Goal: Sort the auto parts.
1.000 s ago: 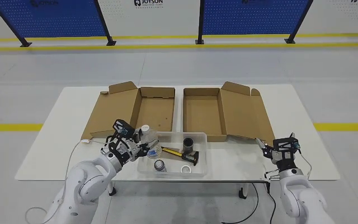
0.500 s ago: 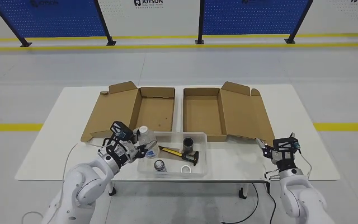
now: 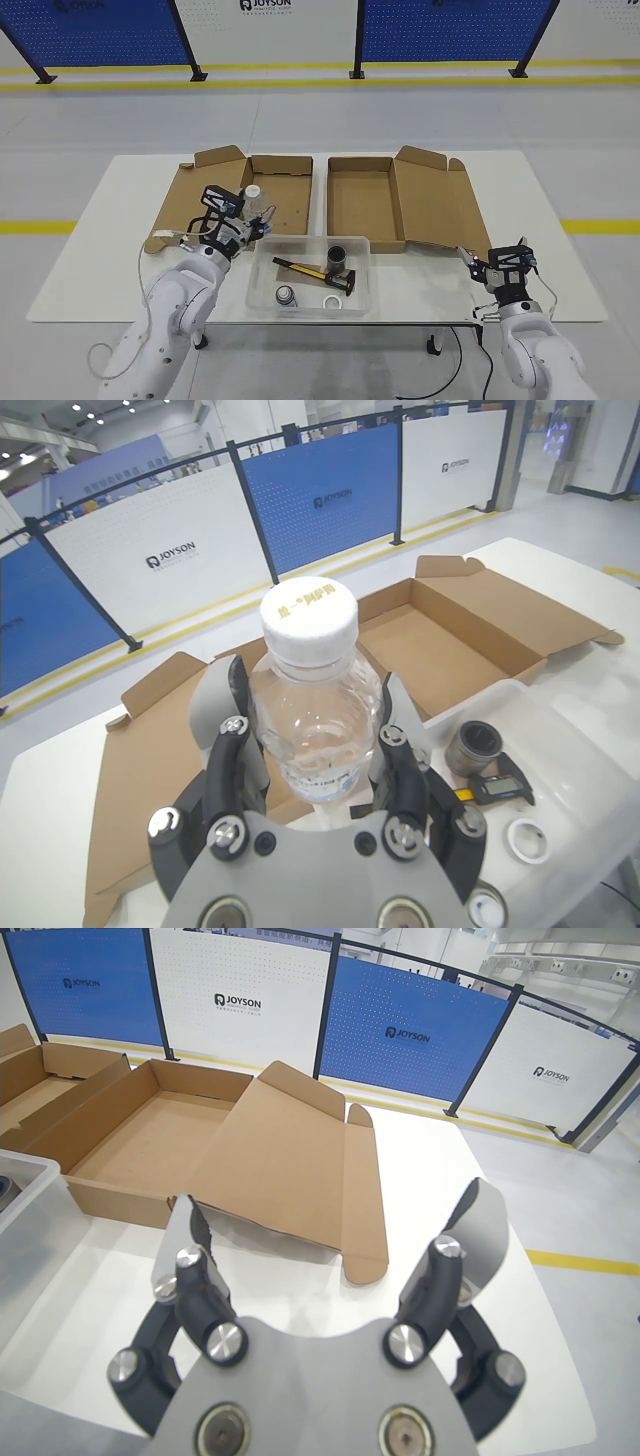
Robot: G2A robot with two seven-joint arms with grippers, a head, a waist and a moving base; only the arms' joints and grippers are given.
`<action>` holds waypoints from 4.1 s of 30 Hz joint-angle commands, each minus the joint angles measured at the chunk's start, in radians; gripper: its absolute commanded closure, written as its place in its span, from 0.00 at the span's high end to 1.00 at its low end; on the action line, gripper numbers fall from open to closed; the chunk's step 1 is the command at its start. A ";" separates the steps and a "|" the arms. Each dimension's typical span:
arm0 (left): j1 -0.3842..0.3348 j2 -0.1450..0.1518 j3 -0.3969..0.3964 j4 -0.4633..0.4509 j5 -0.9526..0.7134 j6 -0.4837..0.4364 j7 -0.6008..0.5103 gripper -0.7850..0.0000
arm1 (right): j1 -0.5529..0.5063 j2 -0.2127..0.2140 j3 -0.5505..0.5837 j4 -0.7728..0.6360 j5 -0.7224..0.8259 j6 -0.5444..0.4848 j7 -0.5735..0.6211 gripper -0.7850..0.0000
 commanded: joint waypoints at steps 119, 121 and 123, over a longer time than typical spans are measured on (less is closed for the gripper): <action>0.175 -0.042 -0.103 -0.197 -0.130 -0.151 -0.562 1.00 | 0.000 0.000 0.000 0.000 0.000 0.000 0.000 1.00; 0.175 -0.040 -0.103 -0.221 -0.140 -0.154 -0.600 1.00 | 0.000 0.000 0.000 0.000 0.000 0.000 0.000 1.00; 0.180 -0.041 -0.092 -0.244 -0.159 -0.132 -0.641 1.00 | 0.000 0.000 0.000 0.000 0.000 0.000 0.000 1.00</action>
